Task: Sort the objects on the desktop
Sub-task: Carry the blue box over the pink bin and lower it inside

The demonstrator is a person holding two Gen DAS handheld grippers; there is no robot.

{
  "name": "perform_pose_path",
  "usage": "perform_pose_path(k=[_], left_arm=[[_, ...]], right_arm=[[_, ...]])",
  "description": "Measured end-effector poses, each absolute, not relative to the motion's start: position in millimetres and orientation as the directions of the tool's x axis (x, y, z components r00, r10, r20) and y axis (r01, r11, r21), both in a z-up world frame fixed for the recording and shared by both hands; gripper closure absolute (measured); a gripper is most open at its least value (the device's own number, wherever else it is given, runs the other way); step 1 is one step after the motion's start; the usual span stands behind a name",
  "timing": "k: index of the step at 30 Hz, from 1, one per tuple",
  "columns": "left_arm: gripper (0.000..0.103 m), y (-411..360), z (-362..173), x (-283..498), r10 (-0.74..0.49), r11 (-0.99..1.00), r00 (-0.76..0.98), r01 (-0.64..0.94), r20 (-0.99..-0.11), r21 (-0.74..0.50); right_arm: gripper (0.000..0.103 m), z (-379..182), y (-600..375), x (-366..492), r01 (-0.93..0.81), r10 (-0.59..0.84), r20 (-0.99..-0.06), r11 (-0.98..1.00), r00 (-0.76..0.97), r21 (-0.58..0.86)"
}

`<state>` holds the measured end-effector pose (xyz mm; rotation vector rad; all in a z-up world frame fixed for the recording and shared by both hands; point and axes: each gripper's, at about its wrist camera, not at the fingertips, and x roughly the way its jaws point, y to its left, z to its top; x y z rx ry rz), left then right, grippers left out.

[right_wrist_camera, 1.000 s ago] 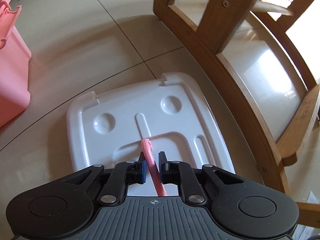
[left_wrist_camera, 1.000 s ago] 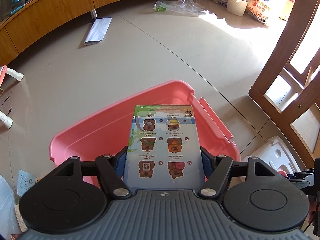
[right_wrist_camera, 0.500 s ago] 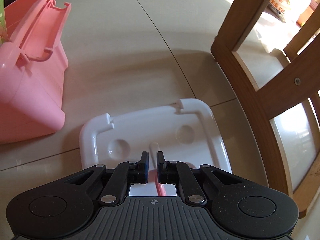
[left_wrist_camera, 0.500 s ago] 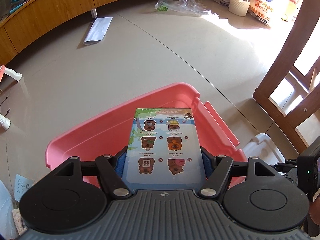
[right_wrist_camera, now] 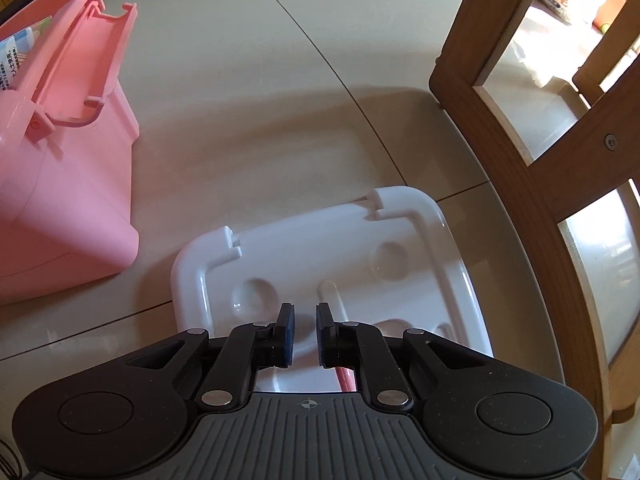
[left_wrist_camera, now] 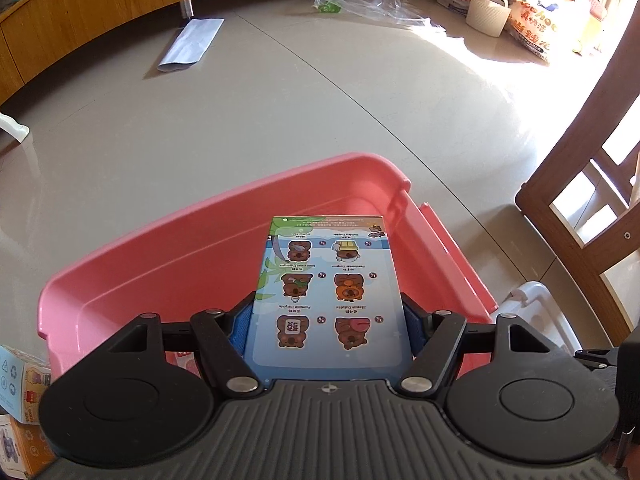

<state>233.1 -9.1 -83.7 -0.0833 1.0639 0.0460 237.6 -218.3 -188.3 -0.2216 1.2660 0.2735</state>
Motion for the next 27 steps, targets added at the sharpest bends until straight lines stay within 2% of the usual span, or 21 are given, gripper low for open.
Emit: perform_pose_path(k=[11,27], left_arm=[[0.032,-5,-117,240,-0.042,0.985,0.444,-0.133,-0.895,-0.112],[0.032,-12,-130,252,-0.034,0.989,0.367,-0.121,-0.930,-0.084]], right_arm=[[0.093,-188,-210,236,-0.327,0.096,-0.954,0.945,0.284,-0.003],[0.090,-185,-205,238,-0.334,0.068,-0.947,0.941,0.314,-0.043]])
